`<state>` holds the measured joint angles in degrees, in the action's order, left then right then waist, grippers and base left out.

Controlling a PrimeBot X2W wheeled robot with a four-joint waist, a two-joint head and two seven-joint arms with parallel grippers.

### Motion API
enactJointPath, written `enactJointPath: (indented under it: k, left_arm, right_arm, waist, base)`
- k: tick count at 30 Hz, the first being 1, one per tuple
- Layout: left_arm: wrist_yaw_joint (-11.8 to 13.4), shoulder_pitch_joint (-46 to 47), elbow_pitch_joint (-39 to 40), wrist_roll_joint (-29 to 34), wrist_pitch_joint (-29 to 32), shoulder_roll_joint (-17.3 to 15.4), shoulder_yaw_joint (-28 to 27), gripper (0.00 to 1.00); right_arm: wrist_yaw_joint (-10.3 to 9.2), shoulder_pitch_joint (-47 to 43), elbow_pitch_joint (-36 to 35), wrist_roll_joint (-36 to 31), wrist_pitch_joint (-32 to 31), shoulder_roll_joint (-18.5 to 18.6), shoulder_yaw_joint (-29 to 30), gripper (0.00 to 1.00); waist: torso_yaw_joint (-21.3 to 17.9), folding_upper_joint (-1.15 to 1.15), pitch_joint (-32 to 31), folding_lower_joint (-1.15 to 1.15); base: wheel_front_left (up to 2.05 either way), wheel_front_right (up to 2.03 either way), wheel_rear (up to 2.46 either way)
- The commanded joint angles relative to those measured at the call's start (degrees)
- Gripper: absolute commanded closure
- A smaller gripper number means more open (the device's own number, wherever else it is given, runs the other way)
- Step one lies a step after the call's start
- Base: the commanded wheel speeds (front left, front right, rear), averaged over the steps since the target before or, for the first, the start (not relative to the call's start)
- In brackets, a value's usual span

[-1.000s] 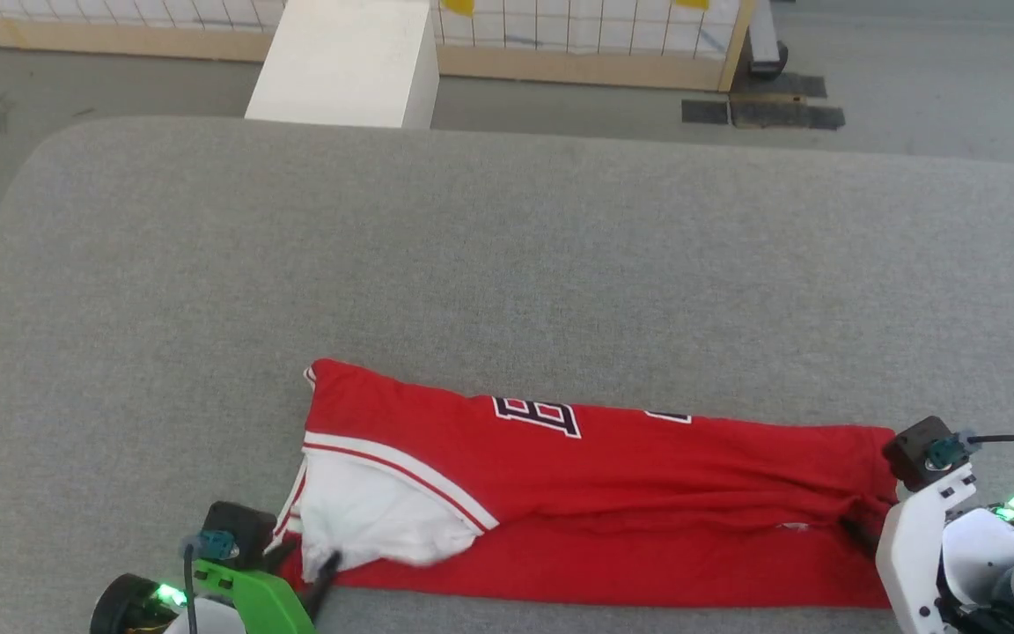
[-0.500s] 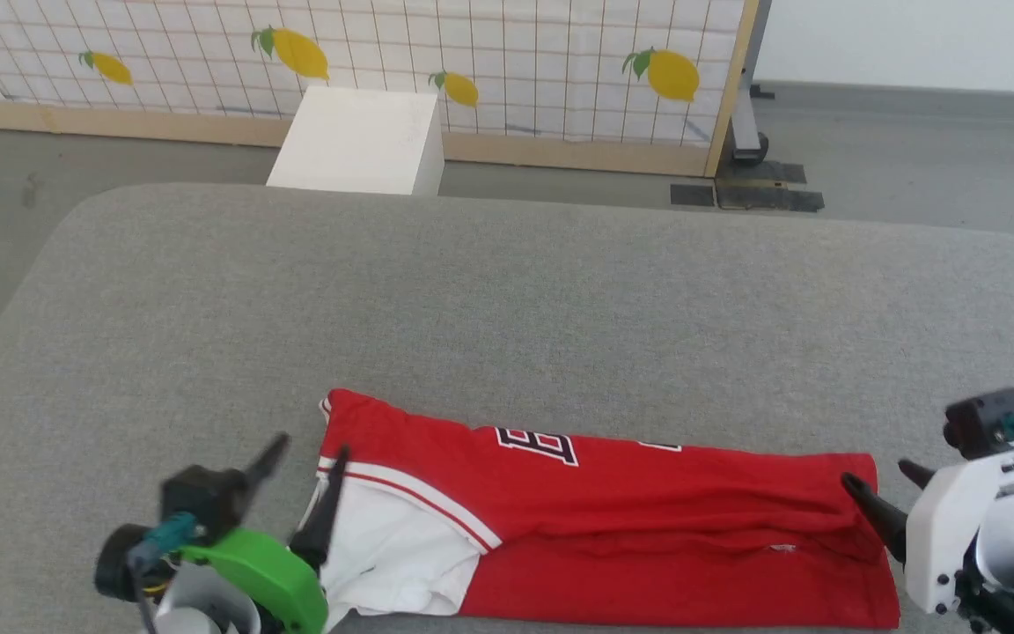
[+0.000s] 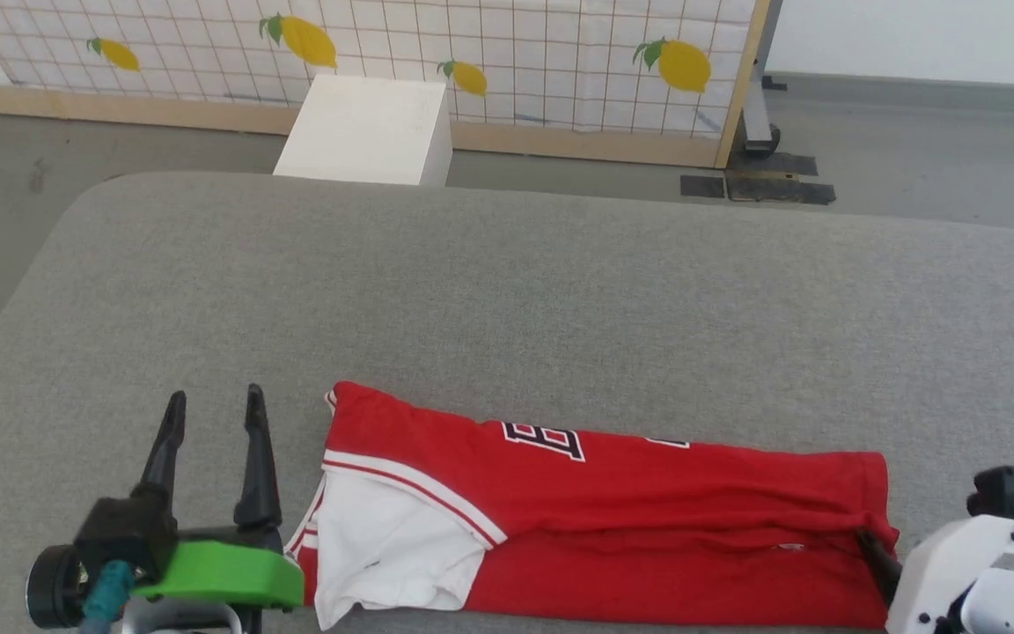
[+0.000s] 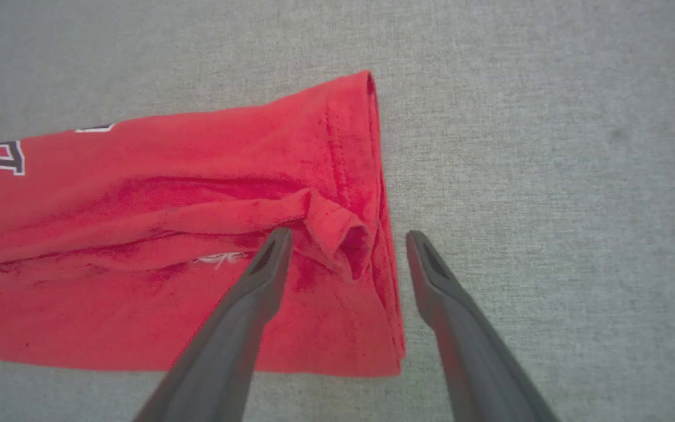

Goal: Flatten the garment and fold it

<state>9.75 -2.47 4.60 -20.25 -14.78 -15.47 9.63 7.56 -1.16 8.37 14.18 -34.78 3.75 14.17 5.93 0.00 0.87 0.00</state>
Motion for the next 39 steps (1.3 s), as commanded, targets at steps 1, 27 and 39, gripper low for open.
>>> enactJointPath:
  k: [1, 27, 39]
  left_arm:
    - [-1.36, -0.89, 0.54, 2.38, -0.2, 0.95, -0.81, 0.0]
    - [-14.53, -0.56, -2.21, 13.03, -0.21, 10.98, -12.36, 0.0]
    - [-16.02, -1.44, -3.79, 13.45, -0.21, 12.04, -13.85, 0.0]
  right_arm:
    - [-0.08, 0.85, 1.11, -1.0, 0.17, -0.3, 1.29, 0.0]
    - [-0.08, 5.03, 15.74, 4.33, 8.2, -0.87, -7.08, 1.0]
    - [-0.08, 3.59, 14.09, -0.35, 13.56, 0.62, -1.92, 1.0]
  waist:
    - [0.22, 0.0, 0.42, 0.0]
    - [0.88, 0.0, 4.99, 0.0]
    - [0.15, 0.0, 1.68, 0.0]
  base:
    - [0.0, 0.0, 0.0]
    - [0.0, 0.0, 0.0]
    - [0.0, 0.0, 0.0]
